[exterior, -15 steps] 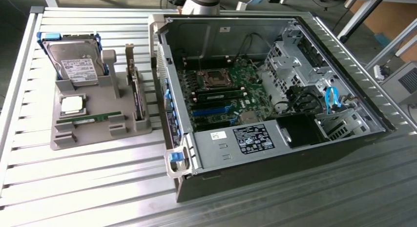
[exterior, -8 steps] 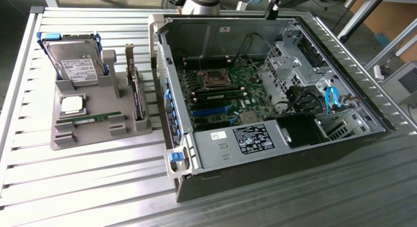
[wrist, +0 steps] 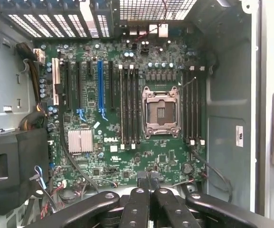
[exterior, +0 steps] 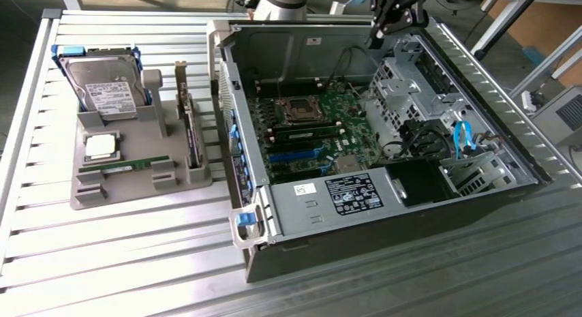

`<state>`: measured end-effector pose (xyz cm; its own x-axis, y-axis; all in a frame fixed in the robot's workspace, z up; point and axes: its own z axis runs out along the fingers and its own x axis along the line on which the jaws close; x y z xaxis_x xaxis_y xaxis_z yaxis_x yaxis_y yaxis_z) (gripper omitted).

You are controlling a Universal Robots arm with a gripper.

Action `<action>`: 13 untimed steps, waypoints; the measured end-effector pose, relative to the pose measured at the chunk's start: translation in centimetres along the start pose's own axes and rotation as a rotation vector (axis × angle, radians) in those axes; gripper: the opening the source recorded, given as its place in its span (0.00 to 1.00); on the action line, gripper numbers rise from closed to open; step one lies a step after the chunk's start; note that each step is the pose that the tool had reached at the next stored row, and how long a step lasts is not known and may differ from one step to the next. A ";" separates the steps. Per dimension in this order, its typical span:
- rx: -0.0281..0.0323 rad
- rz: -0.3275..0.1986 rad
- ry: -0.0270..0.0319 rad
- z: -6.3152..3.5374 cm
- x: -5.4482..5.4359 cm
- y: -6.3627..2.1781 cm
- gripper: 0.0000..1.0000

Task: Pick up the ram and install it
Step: 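Insert the ram into the slot, then press down the ram until it locks into place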

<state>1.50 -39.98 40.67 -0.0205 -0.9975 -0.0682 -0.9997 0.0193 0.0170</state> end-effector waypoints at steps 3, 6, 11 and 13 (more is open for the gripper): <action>-0.0012 0.000 0.0001 1.08 0.1 -0.59 0.11; -0.0012 0.000 0.0001 1.10 0.1 -0.60 0.11; -0.0011 0.000 -0.0002 1.16 0.1 -0.55 0.11; -0.0045 -0.003 0.0003 2.25 1.0 -0.57 0.11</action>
<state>2.02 -40.79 38.35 -0.0170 -0.9975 -0.0680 -0.9997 0.0156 0.0213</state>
